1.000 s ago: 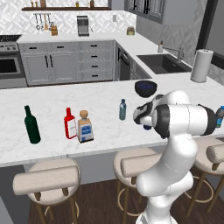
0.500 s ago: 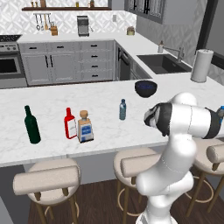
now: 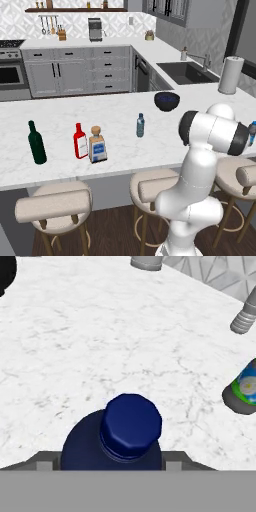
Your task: Move the plastic bottles in the middle to the plastics group, and the glass bottles in the middle to the glass group.
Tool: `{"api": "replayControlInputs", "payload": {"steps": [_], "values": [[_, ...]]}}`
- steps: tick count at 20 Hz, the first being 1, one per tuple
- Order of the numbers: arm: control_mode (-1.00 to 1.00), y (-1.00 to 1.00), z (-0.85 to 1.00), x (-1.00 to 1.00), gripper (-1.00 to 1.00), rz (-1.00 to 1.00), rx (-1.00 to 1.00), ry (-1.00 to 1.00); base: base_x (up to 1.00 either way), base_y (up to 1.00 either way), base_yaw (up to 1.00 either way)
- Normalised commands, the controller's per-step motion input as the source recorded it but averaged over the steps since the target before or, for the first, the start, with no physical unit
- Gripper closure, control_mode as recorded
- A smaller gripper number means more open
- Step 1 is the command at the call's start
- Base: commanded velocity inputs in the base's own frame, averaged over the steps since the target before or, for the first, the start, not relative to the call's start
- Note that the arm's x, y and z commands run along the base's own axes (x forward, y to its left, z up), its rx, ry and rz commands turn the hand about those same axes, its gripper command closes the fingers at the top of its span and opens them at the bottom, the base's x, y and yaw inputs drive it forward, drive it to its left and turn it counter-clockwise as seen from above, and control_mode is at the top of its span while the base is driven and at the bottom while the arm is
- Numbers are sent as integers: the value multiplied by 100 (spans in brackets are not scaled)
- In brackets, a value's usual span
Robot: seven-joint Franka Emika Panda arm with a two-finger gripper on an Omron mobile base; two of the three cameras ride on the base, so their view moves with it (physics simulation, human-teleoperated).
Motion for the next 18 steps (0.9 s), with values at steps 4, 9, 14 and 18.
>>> {"api": "replayControlInputs", "payload": {"steps": [4, 9, 14, 18], "values": [[-100, -61, 28, 16, 100, -19, 0, 11, 0, 0, 0], [-100, -49, 10, 15, 100, -11, 0, 8, 0, 0, 0], [-100, -33, -10, 19, 100, 0, 0, -3, 0, 0, 0], [-100, -53, -4, 24, 100, 0, 0, -3, 0, 0, 0]]}}
